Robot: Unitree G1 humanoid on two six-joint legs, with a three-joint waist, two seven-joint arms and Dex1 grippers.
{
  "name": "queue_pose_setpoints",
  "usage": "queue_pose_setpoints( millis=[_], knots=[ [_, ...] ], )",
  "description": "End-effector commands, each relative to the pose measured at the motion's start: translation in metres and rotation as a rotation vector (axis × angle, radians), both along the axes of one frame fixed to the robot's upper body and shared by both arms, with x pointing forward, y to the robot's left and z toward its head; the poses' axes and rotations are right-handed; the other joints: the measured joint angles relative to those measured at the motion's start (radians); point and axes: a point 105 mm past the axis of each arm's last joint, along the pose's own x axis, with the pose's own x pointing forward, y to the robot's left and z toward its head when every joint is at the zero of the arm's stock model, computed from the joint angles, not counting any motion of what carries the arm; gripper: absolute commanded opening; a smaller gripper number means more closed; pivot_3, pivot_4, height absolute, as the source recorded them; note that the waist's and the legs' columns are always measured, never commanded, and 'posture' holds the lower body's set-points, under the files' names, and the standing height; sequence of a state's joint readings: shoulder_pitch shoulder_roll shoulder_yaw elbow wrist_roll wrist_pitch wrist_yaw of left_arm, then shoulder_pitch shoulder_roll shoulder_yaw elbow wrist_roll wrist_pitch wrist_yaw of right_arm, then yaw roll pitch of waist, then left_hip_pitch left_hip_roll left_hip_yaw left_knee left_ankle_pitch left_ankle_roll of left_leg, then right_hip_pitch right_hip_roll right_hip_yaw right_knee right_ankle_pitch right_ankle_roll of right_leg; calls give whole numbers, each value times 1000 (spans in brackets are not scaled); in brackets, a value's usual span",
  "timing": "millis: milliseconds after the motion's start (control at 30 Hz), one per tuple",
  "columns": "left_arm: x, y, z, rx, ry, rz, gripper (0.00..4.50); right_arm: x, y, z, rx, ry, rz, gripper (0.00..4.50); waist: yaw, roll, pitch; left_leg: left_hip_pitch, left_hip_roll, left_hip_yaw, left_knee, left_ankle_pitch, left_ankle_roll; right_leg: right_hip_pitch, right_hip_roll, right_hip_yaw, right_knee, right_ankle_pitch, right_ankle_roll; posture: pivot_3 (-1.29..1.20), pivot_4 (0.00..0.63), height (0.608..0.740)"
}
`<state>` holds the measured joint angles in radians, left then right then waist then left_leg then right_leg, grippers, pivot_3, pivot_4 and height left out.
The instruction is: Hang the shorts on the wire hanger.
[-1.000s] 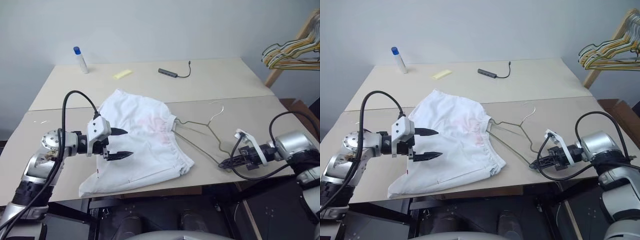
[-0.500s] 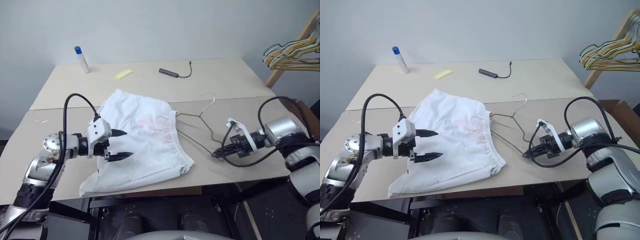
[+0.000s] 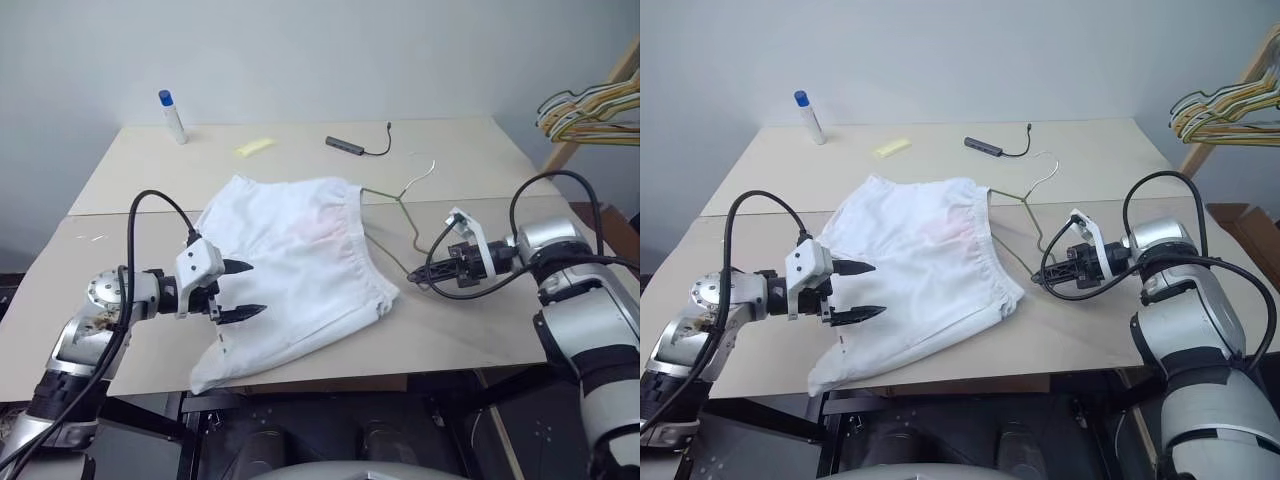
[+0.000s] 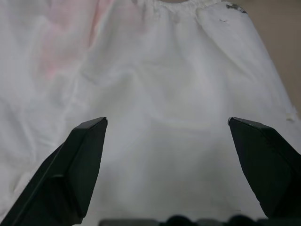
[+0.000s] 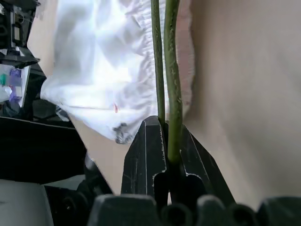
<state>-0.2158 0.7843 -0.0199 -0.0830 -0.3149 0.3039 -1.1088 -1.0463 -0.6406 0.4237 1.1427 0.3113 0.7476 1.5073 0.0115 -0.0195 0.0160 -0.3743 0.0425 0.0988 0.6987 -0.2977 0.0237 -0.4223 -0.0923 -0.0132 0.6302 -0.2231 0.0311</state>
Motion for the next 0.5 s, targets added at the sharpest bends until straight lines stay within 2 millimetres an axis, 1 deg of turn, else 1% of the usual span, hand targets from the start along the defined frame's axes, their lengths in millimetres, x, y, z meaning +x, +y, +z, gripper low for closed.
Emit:
queue_pose_setpoints(
  millis=[33,167,267,333,400,433,500],
  knots=[
    [13,9,30,-15,-128,32,4475,12,13,6,-90,-295,133,0,0,0,0,0,0,0,0,0,0,0,0,0,0,0,0,65,0,740],
    [42,30,82,-85,-280,111,4475,15,32,13,-114,-499,200,0,1,0,0,-2,0,-1,0,1,-1,-1,0,-2,0,0,0,63,0,740],
    [59,41,132,-115,-420,118,4475,17,43,24,-160,-631,263,0,0,0,0,-2,0,-1,0,1,-2,-1,0,-1,1,0,0,69,0,740],
    [69,44,162,-135,-480,98,4475,17,48,30,-199,-699,304,0,-2,0,0,-2,-1,-1,1,2,-3,-1,0,-2,0,0,0,75,0,740],
    [73,41,180,-122,-502,36,4475,17,53,36,-231,-751,350,0,-2,0,0,-2,-1,-1,1,4,-7,0,0,-2,-1,0,0,77,0,740],
    [73,37,183,-96,-497,-21,4475,16,55,39,-248,-777,377,0,-2,0,0,-3,-1,0,1,4,-8,0,0,-3,-1,0,0,80,0,740],
    [72,28,183,-52,-463,-136,4475,16,60,44,-281,-822,417,0,-3,0,0,-3,-2,1,1,5,-8,0,0,-2,-1,0,1,81,0,740]
  ],
)
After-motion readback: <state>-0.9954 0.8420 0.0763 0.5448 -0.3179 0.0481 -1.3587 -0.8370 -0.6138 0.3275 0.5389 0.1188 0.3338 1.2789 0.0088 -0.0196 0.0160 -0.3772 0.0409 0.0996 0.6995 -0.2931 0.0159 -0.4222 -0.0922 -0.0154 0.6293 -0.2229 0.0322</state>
